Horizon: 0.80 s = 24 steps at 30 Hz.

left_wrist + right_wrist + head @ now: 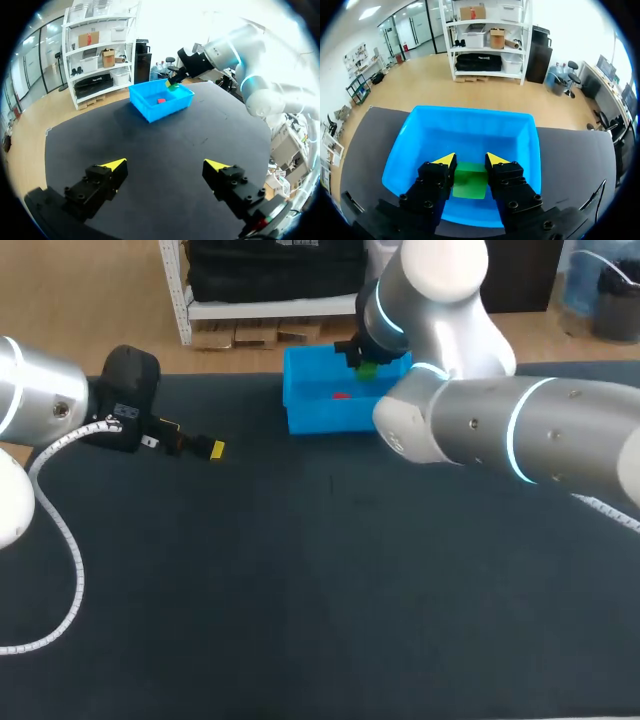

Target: Use the left arm to pick the red cube and place it into the blue plastic box first, then use the right arm to grasp the green cube and put it into the same blue plastic box after the first action is fully finished.

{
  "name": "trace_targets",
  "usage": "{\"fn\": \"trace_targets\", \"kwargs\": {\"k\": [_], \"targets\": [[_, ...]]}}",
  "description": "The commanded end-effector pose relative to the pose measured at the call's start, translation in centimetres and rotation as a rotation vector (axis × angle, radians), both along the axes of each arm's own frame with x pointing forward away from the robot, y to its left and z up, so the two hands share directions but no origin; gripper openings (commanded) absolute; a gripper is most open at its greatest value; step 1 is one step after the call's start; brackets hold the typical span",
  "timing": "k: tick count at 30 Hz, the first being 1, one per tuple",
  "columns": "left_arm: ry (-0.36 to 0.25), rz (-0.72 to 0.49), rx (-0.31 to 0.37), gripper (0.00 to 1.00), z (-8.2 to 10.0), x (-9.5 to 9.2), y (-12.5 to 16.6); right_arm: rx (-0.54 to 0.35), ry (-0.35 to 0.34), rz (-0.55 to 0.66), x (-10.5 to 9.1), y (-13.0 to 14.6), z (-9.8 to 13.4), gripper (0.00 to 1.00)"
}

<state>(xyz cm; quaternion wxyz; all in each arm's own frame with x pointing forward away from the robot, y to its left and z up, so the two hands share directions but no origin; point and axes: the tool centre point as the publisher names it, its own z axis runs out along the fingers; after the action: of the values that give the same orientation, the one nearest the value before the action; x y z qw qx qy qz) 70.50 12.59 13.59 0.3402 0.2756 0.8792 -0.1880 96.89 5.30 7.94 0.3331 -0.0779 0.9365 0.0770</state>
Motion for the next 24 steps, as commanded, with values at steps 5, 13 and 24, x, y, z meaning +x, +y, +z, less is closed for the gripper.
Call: {"fn": "trace_targets", "kwargs": {"k": [5, 13, 24], "targets": [[-0.004, -0.006, -0.008, 1.0, -0.1, 0.0, 0.2, 0.002, 0.022, 0.005, 0.9, 0.1, -0.4, 0.0], [-0.004, -0.006, -0.008, 1.0, -0.1, 0.0, 0.2, -0.003, 0.034, 0.014, 1.0, 0.4, -0.2, 1.0], [-0.004, -0.006, -0.008, 1.0, -0.1, 0.0, 0.2, 0.015, 0.07, 0.025, 0.0, 0.1, 2.1, 1.0]]}}
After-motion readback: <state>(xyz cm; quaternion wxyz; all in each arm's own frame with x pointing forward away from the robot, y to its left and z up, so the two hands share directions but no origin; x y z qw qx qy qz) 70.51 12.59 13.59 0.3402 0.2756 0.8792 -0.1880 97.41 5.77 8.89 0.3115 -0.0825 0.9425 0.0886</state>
